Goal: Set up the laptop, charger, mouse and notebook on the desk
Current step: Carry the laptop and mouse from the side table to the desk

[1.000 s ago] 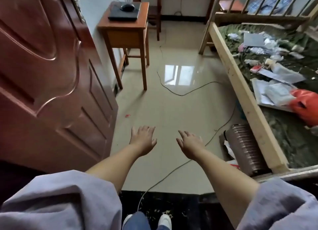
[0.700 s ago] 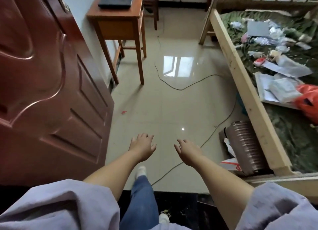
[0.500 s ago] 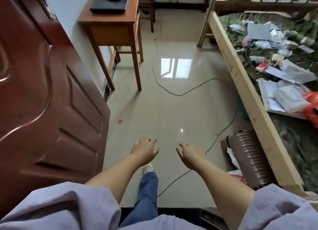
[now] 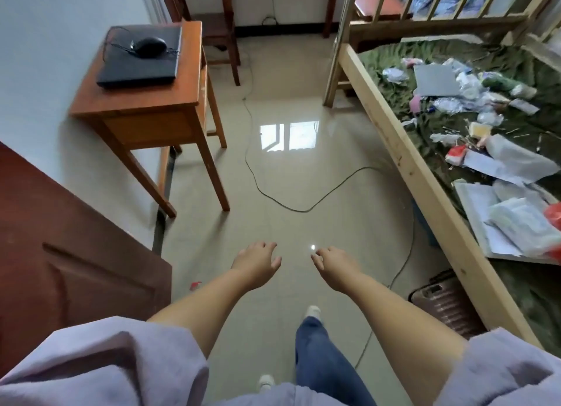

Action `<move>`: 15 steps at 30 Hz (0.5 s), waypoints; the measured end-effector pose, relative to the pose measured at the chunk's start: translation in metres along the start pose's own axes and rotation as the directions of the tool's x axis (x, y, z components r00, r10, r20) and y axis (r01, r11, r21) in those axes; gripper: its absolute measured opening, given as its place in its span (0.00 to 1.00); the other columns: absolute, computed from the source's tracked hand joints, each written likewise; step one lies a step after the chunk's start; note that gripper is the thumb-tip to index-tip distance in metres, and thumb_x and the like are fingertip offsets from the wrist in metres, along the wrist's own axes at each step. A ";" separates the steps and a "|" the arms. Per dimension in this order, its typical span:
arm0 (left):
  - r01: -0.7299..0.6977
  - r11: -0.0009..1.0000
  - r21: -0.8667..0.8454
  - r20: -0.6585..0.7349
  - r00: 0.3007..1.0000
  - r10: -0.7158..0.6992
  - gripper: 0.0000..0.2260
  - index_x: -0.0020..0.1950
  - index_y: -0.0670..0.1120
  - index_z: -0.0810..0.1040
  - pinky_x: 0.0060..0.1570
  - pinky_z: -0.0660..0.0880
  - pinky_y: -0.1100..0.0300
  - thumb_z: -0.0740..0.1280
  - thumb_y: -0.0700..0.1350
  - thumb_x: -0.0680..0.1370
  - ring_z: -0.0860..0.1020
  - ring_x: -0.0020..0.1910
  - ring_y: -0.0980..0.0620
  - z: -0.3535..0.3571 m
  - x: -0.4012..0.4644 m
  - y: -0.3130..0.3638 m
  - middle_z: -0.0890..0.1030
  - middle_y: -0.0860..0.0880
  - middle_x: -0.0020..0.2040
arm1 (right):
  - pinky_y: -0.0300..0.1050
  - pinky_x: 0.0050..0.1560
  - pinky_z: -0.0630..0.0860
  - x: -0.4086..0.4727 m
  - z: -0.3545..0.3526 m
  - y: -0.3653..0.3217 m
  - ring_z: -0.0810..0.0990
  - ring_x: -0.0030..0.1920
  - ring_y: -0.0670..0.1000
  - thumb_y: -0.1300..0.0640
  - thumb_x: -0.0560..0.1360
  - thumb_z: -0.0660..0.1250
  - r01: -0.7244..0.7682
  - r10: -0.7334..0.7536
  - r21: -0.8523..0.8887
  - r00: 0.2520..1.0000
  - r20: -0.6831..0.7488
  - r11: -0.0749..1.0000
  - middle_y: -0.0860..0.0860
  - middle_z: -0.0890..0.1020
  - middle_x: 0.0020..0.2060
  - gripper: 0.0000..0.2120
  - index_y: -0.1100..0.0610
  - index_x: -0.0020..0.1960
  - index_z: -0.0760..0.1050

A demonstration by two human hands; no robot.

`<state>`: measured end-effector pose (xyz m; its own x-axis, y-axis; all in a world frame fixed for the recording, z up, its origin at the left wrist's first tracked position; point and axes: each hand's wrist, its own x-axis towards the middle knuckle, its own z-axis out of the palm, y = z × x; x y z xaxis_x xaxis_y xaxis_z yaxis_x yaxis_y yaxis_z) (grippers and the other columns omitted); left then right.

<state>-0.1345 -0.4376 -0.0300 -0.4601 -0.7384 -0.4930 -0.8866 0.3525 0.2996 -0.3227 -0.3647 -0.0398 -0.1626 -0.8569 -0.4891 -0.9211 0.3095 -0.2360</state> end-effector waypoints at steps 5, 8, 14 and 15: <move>0.006 0.999 0.050 -0.062 0.998 -0.003 0.22 0.71 0.47 0.64 0.62 0.68 0.49 0.53 0.55 0.80 0.71 0.65 0.42 -0.069 0.110 0.009 0.72 0.43 0.67 | 0.49 0.50 0.68 0.113 -0.070 0.022 0.76 0.54 0.57 0.50 0.80 0.46 0.020 -0.027 -0.131 0.998 -0.055 0.991 0.55 0.78 0.54 0.18 0.55 0.54 0.73; 0.040 0.998 0.052 -0.087 0.996 -0.036 0.21 0.70 0.47 0.65 0.61 0.69 0.49 0.53 0.55 0.80 0.72 0.64 0.42 -0.113 0.175 0.021 0.73 0.44 0.66 | 0.51 0.53 0.67 0.185 -0.121 0.034 0.75 0.55 0.57 0.49 0.79 0.46 0.039 -0.054 -0.198 0.996 -0.075 0.979 0.55 0.78 0.55 0.18 0.55 0.53 0.72; 0.072 0.997 0.019 -0.158 0.985 -0.068 0.21 0.70 0.47 0.66 0.62 0.68 0.50 0.54 0.55 0.80 0.70 0.65 0.43 -0.191 0.277 0.024 0.73 0.44 0.65 | 0.54 0.60 0.65 0.317 -0.216 0.025 0.71 0.62 0.57 0.46 0.80 0.46 0.148 -0.156 -0.300 0.988 -0.002 0.943 0.55 0.74 0.62 0.21 0.54 0.64 0.68; 0.087 0.996 0.028 -0.162 0.983 -0.082 0.21 0.70 0.47 0.66 0.62 0.68 0.50 0.54 0.55 0.80 0.70 0.65 0.44 -0.201 0.292 0.017 0.73 0.44 0.65 | 0.54 0.60 0.65 0.337 -0.228 0.017 0.71 0.63 0.57 0.46 0.80 0.46 0.178 -0.185 -0.308 0.983 0.006 0.935 0.55 0.74 0.63 0.21 0.54 0.64 0.68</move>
<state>-0.2749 -0.7631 -0.0046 -0.3724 -0.8480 -0.3772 -0.9244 0.3025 0.2326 -0.4740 -0.7424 -0.0179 0.0125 -0.8968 -0.4422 -0.9988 0.0100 -0.0485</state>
